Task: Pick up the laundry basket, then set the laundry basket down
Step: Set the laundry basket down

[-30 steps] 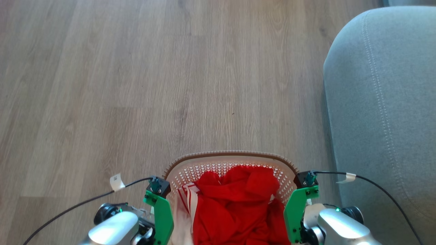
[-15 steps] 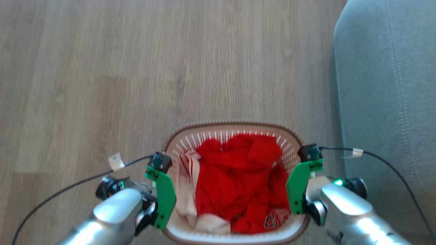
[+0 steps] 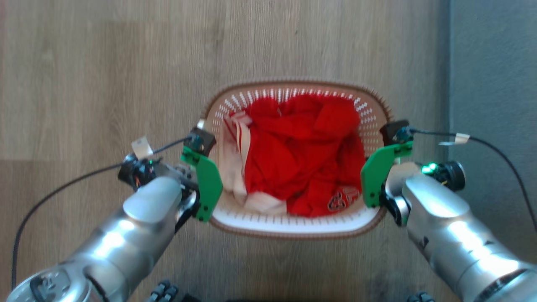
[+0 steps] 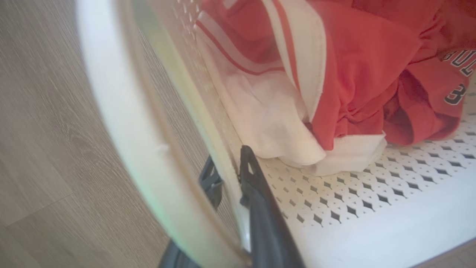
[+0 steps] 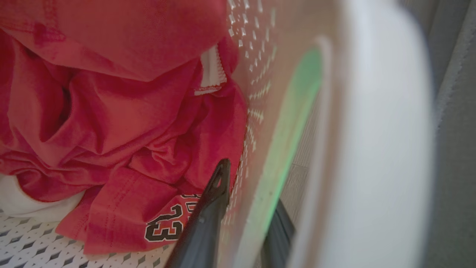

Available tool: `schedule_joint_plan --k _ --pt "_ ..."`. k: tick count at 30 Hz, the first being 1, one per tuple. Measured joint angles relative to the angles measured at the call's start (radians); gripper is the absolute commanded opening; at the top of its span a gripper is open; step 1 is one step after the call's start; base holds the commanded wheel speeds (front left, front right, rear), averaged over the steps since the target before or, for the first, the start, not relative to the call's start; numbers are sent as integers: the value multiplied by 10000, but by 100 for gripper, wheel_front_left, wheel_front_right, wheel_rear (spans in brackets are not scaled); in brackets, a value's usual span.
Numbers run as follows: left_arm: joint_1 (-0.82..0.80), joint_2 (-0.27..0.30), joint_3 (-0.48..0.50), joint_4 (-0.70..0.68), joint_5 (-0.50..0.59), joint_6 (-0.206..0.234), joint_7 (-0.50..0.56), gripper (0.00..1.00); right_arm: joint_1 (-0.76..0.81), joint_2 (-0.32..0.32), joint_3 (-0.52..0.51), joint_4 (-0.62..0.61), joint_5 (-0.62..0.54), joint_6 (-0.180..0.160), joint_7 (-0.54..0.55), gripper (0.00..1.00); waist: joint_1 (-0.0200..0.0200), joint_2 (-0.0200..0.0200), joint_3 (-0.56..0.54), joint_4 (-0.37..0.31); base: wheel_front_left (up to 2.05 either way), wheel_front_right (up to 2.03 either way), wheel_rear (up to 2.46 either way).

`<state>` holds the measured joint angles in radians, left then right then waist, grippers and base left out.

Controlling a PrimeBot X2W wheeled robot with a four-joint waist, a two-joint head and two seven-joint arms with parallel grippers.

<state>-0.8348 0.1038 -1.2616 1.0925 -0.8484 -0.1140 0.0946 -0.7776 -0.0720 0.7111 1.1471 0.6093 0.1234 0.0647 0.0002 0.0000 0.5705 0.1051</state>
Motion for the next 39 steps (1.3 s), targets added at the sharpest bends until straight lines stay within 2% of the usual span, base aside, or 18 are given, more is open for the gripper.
schedule_joint_plan --k 8,18,24,32,33,34,35,39 --pt "-1107 -387 13 688 385 -2 -631 0 -939 -13 -364 332 -291 0 -767 0 0 0 1526 91 0 0 0" --pt "-1987 -500 13 972 474 -2 -1076 0 -1789 -13 -633 600 -491 2 -972 0 0 0 3087 180 0 0 0" --pt "-2115 -500 15 897 474 13 -1363 0 -2068 -29 -681 846 -600 2 -1223 0 -2 0 3591 316 0 0 0" --pt "-2115 -495 12 688 474 155 -1499 0 -2094 -48 -794 1037 -715 2 -1381 0 -3 2 3678 443 0 0 0" --pt "-2101 -497 4 652 474 194 -1499 17 -2094 -48 -823 1068 -715 2 -1381 0 -3 2 3661 450 0 0 0" --pt "-2098 -497 -44 642 479 226 -1478 45 -2098 -50 -846 1116 -719 2 -1381 28 -3 2 3642 453 0 0 0" --pt "-2083 -495 -178 617 533 236 -1476 100 -2131 -67 -872 1174 -780 2 -1379 100 -3 1 3621 451 0 0 0" --pt "-2038 -648 -219 493 456 284 -1327 100 -2246 -13 -909 1237 -903 4 -1197 100 -2 2 3525 456 0 0 0"
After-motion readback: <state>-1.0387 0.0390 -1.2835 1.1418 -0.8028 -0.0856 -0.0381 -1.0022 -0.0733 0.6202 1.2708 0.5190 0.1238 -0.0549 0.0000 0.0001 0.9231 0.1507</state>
